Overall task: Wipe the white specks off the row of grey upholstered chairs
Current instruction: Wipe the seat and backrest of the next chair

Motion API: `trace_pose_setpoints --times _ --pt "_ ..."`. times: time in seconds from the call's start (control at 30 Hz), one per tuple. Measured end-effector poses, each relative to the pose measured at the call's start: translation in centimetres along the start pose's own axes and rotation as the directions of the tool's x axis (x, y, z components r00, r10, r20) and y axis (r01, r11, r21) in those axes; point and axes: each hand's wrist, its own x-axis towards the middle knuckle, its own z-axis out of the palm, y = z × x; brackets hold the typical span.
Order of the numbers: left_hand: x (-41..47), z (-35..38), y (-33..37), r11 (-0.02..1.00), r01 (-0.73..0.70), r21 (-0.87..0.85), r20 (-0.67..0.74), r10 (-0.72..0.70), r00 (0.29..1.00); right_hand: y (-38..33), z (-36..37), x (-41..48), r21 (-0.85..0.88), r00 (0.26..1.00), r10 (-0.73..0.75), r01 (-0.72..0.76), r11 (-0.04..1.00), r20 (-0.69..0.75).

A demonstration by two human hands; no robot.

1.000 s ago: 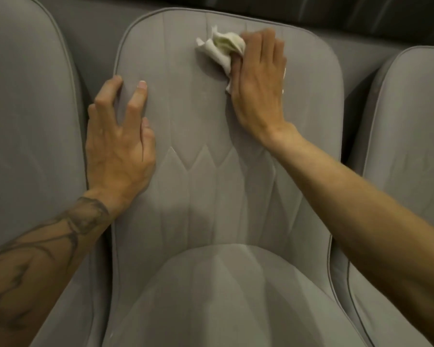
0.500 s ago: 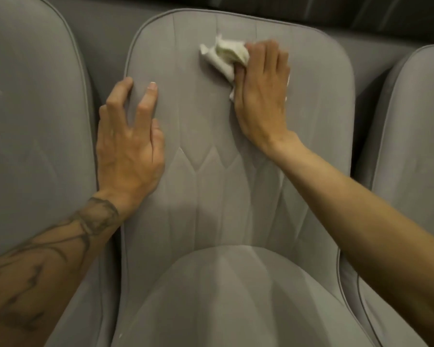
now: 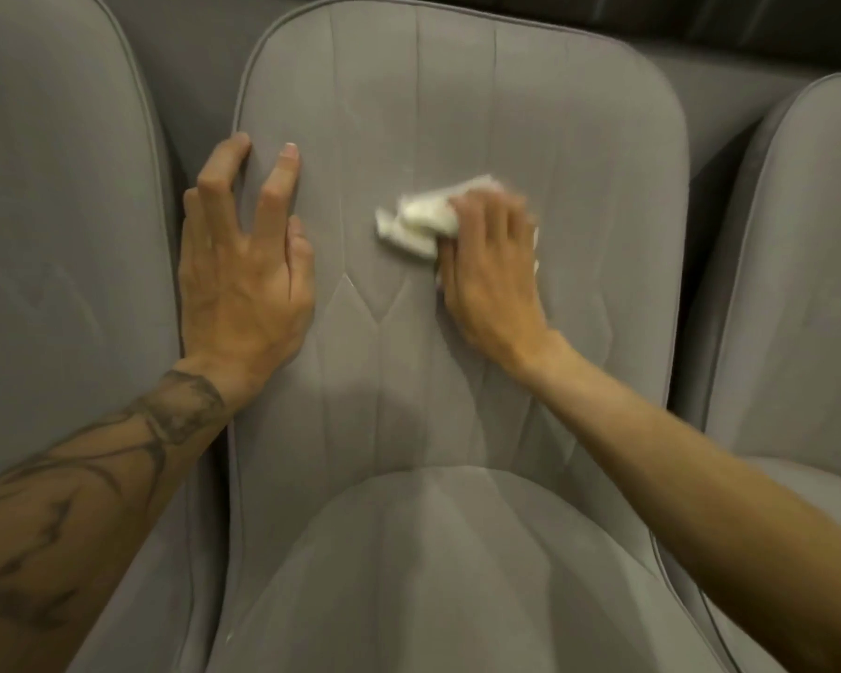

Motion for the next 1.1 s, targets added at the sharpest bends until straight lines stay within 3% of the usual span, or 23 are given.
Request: trace_pose_setpoints --times 0.1,0.2,0.3,0.4,0.5,0.6,0.67,0.73,0.8,0.87,0.9,0.97,1.03,1.1 --pt "0.1 -0.1 0.0 1.000 0.012 -0.011 0.017 -0.012 1.000 -1.0 -0.4 -7.8 0.030 0.941 -0.200 0.200 0.979 0.274" --pt "0.0 -0.2 0.2 1.000 0.023 -0.009 0.020 -0.023 1.000 -0.1 -1.0 -7.4 0.041 0.903 -0.265 0.267 0.963 0.339" --pt "0.0 -0.1 0.2 1.000 0.020 -0.002 0.016 -0.020 1.000 1.2 -0.6 -1.3 -0.021 0.990 -0.077 0.080 0.997 0.118" --pt "0.0 0.0 0.2 1.000 0.007 0.000 0.005 -0.007 1.000 0.9 0.0 1.0 -0.047 0.994 0.083 -0.087 0.995 -0.067" --pt "0.1 0.0 0.0 1.000 0.000 0.005 -0.004 0.000 1.000 -0.7 0.8 -5.0 0.008 0.994 -0.044 0.043 0.999 0.103" --pt "0.0 0.0 0.1 1.000 0.008 -0.003 -0.001 -0.008 1.000 -1.2 0.1 -11.3 0.052 0.889 -0.301 0.303 0.952 0.346" --pt "0.0 0.0 0.2 1.000 0.011 -0.002 -0.002 -0.011 1.000 -0.2 -0.4 -10.8 0.063 0.850 -0.354 0.359 0.931 0.389" --pt "0.0 0.0 0.2 1.000 0.011 0.001 -0.001 -0.011 1.000 0.5 -0.3 -7.9 0.044 0.917 -0.242 0.240 0.970 0.317" --pt "0.1 0.1 0.0 1.000 0.004 0.006 -0.005 -0.004 1.000 0.9 -0.1 -4.8 -0.030 0.988 -0.007 0.011 0.999 0.152" --pt "0.1 0.1 0.0 1.000 -0.003 0.004 -0.006 0.003 1.000 0.4 0.5 -5.1 -0.050 0.992 0.107 -0.104 0.993 0.063" --pt "0.1 0.1 0.0 1.000 -0.001 0.004 -0.004 0.001 1.000 -0.1 0.8 -6.8 -0.051 0.993 0.077 -0.072 0.996 0.095" --pt "0.1 0.0 0.0 1.000 0.005 0.006 0.000 -0.005 1.000 -1.1 1.0 -12.0 -0.004 0.959 -0.137 0.142 0.990 0.249" --pt "0.1 0.0 0.2 1.000 0.011 0.007 0.003 -0.011 1.000 -1.6 0.3 -16.5 0.077 0.818 -0.390 0.396 0.915 0.423" --pt "0.1 -0.1 0.2 1.000 0.012 0.011 0.005 -0.012 1.000 -0.9 -0.2 -17.6 0.137 0.673 -0.531 0.547 0.826 0.515"
